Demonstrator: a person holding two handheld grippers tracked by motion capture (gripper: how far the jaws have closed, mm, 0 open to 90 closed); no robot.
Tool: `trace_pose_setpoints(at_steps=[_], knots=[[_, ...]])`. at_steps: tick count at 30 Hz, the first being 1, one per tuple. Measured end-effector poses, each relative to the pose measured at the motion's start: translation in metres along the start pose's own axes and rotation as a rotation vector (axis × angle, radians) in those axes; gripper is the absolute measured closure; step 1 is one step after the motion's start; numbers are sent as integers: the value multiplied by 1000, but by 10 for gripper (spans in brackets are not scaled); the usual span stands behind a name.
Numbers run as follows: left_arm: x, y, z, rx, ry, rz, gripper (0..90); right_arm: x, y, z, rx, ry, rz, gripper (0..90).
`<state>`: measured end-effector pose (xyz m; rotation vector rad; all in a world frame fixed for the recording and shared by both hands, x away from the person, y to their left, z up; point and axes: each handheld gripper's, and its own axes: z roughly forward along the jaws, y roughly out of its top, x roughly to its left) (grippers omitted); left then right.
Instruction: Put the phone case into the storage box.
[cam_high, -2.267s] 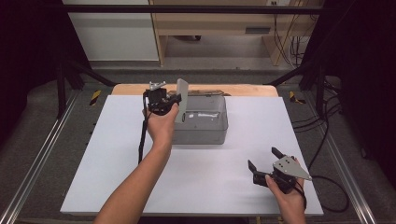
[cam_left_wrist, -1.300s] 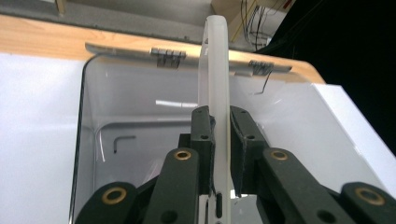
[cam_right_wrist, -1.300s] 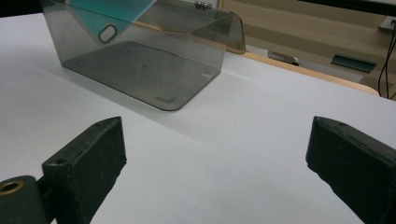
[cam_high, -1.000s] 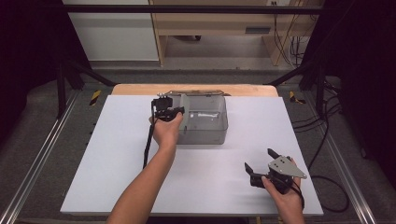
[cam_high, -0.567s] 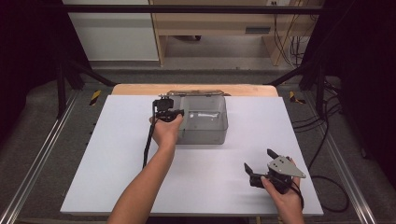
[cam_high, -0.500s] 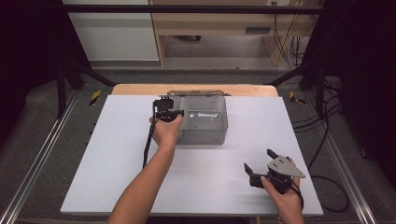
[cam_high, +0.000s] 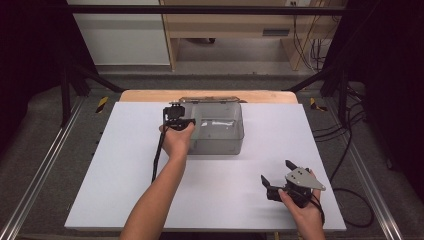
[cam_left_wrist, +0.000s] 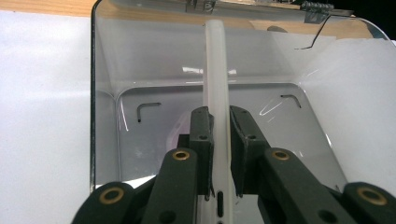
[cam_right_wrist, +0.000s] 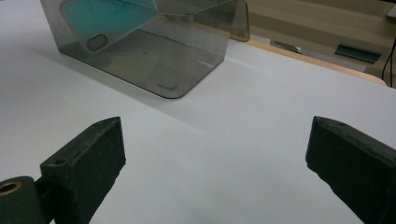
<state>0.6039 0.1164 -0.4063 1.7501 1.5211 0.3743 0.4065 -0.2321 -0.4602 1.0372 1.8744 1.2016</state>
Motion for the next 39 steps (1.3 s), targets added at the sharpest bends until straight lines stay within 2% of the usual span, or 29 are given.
trace_pose_setpoints(at_steps=[25, 39], knots=[[4, 1, 6, 50, 63, -20, 785, 4, -1, 2, 21, 20, -6, 51], [4, 1, 6, 48, 81, -20, 783, 4, -1, 2, 25, 27, -8, 51]])
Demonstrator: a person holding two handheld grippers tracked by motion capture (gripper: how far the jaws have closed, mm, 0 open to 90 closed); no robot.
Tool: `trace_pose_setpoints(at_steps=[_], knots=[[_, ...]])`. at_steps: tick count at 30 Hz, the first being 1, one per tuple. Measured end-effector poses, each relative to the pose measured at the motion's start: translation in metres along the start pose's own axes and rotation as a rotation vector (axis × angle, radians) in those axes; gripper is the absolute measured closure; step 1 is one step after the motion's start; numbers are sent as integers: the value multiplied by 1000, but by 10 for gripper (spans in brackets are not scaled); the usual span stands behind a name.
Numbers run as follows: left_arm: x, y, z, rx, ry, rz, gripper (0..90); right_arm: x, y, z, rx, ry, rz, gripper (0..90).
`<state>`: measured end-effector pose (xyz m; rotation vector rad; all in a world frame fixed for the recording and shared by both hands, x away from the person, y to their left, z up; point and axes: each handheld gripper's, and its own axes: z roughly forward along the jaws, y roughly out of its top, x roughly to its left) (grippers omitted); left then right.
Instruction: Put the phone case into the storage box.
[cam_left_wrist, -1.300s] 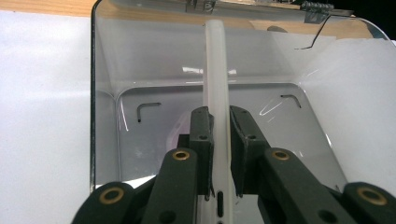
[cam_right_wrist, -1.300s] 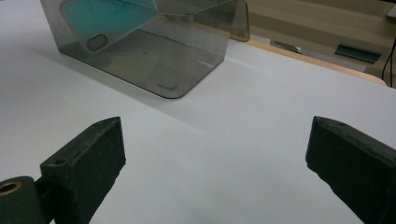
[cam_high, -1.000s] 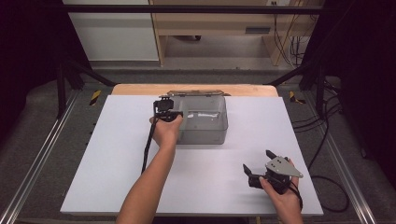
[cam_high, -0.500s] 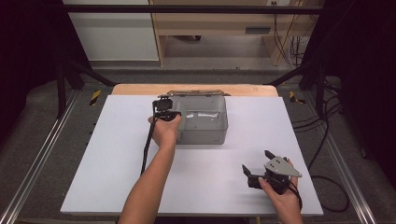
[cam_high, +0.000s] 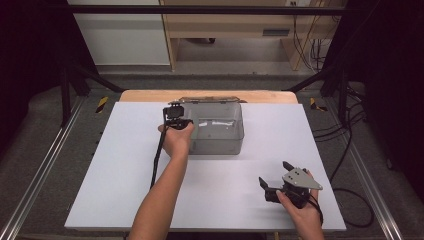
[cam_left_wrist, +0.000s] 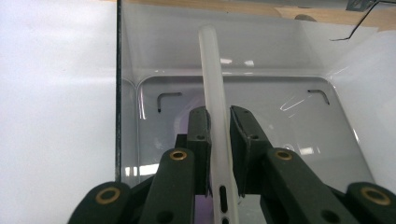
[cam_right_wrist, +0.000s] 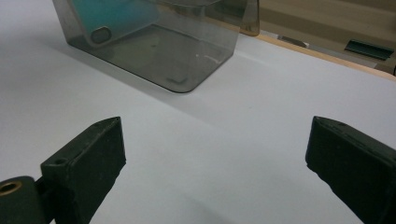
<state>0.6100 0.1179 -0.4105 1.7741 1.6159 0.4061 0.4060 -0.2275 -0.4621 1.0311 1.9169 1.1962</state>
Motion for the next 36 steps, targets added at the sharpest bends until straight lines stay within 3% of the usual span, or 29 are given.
trace_pose_setpoints(at_steps=[32, 36], knots=[[3, -2, -2, -5, 34, 38, 777, 2, 0, 2, 12, 19, -11, 51], [2, -2, -4, -32, 57, 46, 789, 2, -1, 2, 13, 21, -12, 51]])
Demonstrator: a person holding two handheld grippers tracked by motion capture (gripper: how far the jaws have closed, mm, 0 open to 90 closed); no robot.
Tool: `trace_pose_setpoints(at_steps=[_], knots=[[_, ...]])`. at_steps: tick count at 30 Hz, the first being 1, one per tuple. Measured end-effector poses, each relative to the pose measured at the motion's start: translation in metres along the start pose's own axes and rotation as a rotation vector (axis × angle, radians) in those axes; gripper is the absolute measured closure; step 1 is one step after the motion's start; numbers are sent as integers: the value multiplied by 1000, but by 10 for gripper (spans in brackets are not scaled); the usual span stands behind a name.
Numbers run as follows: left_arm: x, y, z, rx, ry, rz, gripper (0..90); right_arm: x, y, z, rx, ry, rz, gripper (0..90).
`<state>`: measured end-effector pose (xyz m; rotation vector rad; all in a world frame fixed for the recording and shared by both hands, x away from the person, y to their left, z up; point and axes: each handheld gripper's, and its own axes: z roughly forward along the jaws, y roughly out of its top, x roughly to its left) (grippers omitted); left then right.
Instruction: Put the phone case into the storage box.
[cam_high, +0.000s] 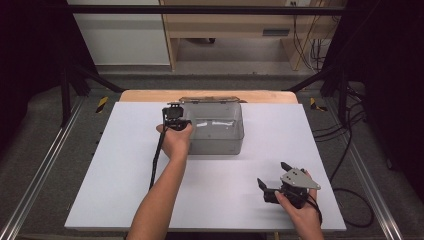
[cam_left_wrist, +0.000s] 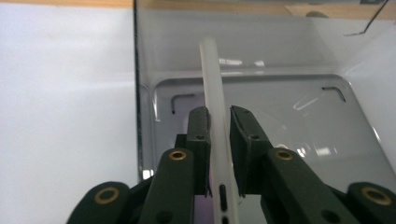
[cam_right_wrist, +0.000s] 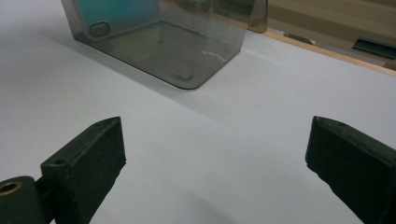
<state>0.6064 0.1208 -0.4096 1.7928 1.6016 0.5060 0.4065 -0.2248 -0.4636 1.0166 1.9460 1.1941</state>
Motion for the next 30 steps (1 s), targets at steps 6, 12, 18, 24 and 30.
trace_pose_setpoints(at_steps=[6, 12, 18, 24, 30], knots=[[-2, -1, 3, 19, -14, 16, 758, 1, 0, 1, 6, 6, -1, 51], [-3, -1, 2, 4, -2, 39, 727, 1, 0, 1, 6, 7, -2, 51], [-2, 0, -1, -30, 1, 53, 718, 2, 0, 1, 7, 12, -6, 51], [-1, 5, -11, -125, -23, 74, 689, 1, 0, 1, 4, 11, -5, 51], [2, 10, -25, -201, -24, 104, 637, 2, 0, 1, 2, 15, 0, 50]])
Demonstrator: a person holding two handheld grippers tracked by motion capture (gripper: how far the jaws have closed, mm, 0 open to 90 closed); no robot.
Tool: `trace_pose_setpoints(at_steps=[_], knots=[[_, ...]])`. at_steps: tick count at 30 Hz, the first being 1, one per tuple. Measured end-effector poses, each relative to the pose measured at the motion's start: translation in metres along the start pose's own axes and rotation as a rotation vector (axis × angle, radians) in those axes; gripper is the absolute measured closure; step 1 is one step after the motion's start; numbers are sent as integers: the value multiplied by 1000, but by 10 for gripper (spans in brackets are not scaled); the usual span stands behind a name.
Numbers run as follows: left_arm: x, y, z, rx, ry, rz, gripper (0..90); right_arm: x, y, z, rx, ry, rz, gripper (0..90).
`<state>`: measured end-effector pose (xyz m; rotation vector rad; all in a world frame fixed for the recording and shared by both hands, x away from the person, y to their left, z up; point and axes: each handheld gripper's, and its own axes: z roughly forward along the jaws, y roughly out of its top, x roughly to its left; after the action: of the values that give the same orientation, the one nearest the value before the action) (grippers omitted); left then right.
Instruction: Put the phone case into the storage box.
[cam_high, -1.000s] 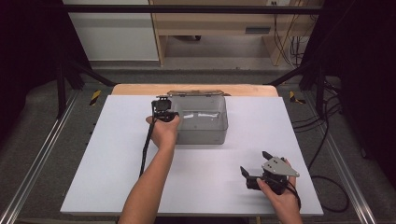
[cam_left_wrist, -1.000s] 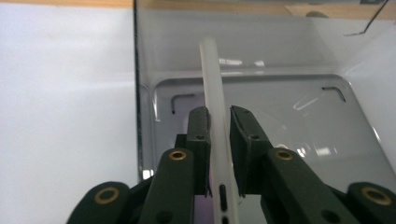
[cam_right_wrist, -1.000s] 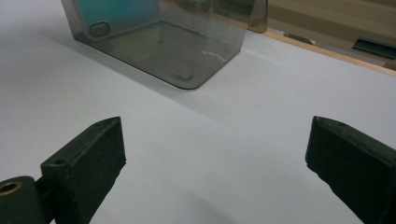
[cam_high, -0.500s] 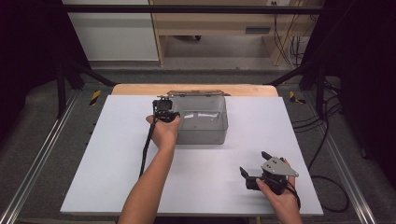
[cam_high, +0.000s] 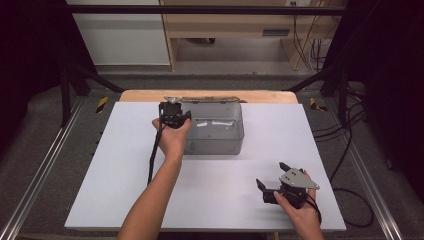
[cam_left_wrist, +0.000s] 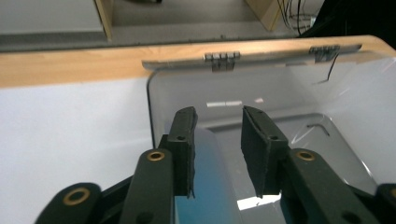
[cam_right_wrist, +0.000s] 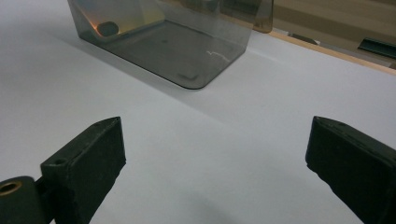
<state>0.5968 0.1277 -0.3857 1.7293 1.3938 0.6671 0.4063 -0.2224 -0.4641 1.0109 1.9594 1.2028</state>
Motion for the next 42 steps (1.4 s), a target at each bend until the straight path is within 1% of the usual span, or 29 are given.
trace_pose_setpoints(at_steps=[1, 2, 5, 8, 9, 10, 11, 13, 15, 17, 20, 23, 26, 30, 32, 34, 42], knots=[[1, 1, -1, -5, -4, 2, 605, 0, 0, 0, -1, 0, 2, 50], [2, 1, -3, -12, -5, 1, 605, 0, 0, 0, -1, 0, 2, 50], [3, 2, -6, -34, -12, 2, 525, -1, 0, 0, -5, 2, 9, 49], [4, 3, -10, -57, -20, 6, 416, -2, 0, 0, -12, -1, 17, 48], [4, 3, -12, -68, -23, 4, 348, -3, 0, -1, -20, -3, 24, 47], [3, 3, -14, -84, -22, 0, 348, -3, 0, -1, -20, -3, 24, 47], [4, 3, -15, -91, -28, 0, 299, -4, 0, -2, -24, -4, 25, 46], [4, 3, -19, -109, -52, -10, 226, -5, 0, -2, -29, -8, 29, 46], [5, 3, -24, -125, -74, -2, 154, -6, 0, -3, -35, -8, 33, 46], [7, 4, -31, -158, -97, -1, 119, -6, 0, -3, -38, -9, 37, 46], [12, 5, -41, -187, -137, 3, 68, -6, 1, -3, -45, -12, 33, 46], [18, 4, -53, -225, -153, 29, 53, -6, 1, -4, -51, -19, 36, 46], [25, 2, -64, -245, -172, 45, 42, -8, 1, -5, -60, -28, 53, 46], [39, -3, -79, -281, -198, 21, 37, -12, 1, -7, -74, -32, 65, 43], [47, -6, -86, -292, -208, 14, 37, -13, 0, -7, -75, -39, 72, 43], [56, -10, -93, -303, -215, 11, 37, -15, -1, -8, -73, -52, 69, 42], [95, -22, -121, -344, -213, -5, 34, -17, -3, -9, -99, -88, 78, 39]])
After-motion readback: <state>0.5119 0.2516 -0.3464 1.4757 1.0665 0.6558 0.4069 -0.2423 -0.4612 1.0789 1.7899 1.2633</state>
